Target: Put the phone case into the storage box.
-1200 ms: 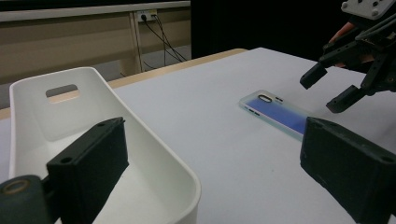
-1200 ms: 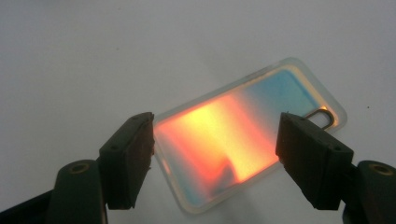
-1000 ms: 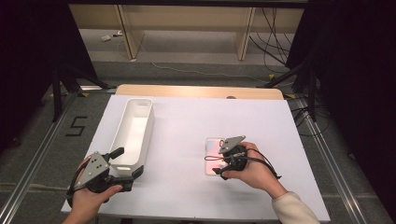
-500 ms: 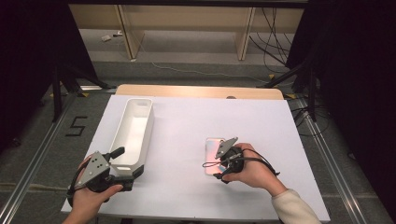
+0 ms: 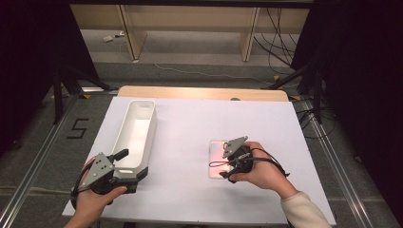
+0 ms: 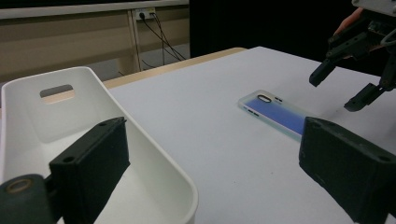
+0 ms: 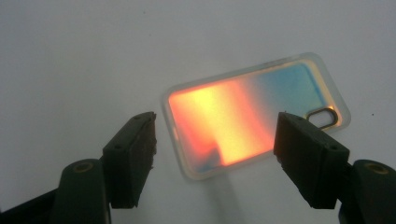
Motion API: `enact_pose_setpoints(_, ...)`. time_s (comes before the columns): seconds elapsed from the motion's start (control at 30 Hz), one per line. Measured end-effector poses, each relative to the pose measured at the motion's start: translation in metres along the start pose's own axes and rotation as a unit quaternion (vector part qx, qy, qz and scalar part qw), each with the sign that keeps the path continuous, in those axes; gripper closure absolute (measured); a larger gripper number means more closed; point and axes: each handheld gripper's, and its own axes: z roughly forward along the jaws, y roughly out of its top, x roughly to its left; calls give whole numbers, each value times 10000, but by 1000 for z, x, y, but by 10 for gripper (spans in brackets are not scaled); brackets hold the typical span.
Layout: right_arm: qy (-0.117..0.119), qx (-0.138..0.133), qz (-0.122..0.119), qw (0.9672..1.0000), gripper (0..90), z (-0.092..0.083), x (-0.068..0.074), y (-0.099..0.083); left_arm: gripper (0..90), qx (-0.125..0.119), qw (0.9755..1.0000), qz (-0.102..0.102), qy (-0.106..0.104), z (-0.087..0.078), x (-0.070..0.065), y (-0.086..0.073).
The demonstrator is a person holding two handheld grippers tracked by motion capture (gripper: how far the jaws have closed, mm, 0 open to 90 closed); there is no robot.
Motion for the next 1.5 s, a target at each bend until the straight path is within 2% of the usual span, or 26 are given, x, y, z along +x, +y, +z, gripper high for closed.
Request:
enact_pose_setpoints(0.03, 103, 67, 25, 9999, 314, -1, 1, 0, 80, 0, 10000, 0, 4, 0, 0, 0)
enact_pose_setpoints(0.17, 217, 180, -89, 9996, 350, 1, 3, 0, 80, 3, 10000, 64, 0, -2, 0, 0)
enact_pose_setpoints(0.37, 448, 469, -167, 9978, 380, 15, 8, 4, 80, -34, 10000, 68, -6, -4, 0, -1)
enact_pose_setpoints(0.4, 544, 540, -208, 9968, 382, 18, 9, 6, 80, -41, 10000, 53, 1, -5, 0, -1)
enact_pose_setpoints(0.63, 571, 647, -276, 9959, 428, 25, 12, 10, 80, -55, 10000, 19, 14, -7, -1, -1)
enact_pose_setpoints(0.67, 616, 683, -364, 9951, 445, 26, 11, 10, 80, -52, 10000, 25, 12, -7, -2, -1)
enact_pose_setpoints(0.83, 671, 891, -483, 9926, 495, 34, 13, 8, 80, -111, 9999, 45, -31, -7, -3, -1)
enact_pose_setpoints(1.0, 626, 1008, -515, 9916, 546, 37, 12, 8, 80, -91, 9999, 49, -25, -7, -3, -1)
enact_pose_setpoints(1.13, 686, 1077, -575, 9901, 587, 40, 12, 10, 80, -60, 10000, 75, -16, -7, -2, -1)
enact_pose_setpoints(1.2, 647, 1128, -653, 9893, 602, 42, 11, 11, 80, -55, 10000, 79, -17, -7, -2, -1)
enact_pose_setpoints(1.23, 604, 1182, -816, 9878, 614, 42, 9, 11, 80, -59, 10000, 78, -17, -7, -2, -1)
enact_pose_setpoints(1.27, 647, 1200, -805, 9874, 625, 42, 9, 11, 80, -61, 10000, 75, -18, -7, -2, -1)
enact_pose_setpoints(1.3, 716, 1211, -678, 9877, 630, 43, 12, 12, 80, -65, 10000, 71, -17, -7, -2, -1)
enact_pose_setpoints(1.4, 715, 1227, -763, 9869, 648, 44, 11, 13, 80, -62, 9999, 80, -20, -7, -2, -1)
enact_pose_setpoints(1.47, 668, 1327, -901, 9848, 655, 44, 10, 14, 80, -62, 10000, 60, -23, -7, -3, -1)
enact_pose_setpoints(1.5, 677, 1309, -882, 9851, 660, 45, 10, 14, 80, -64, 10000, 66, -28, -8, -3, -1)
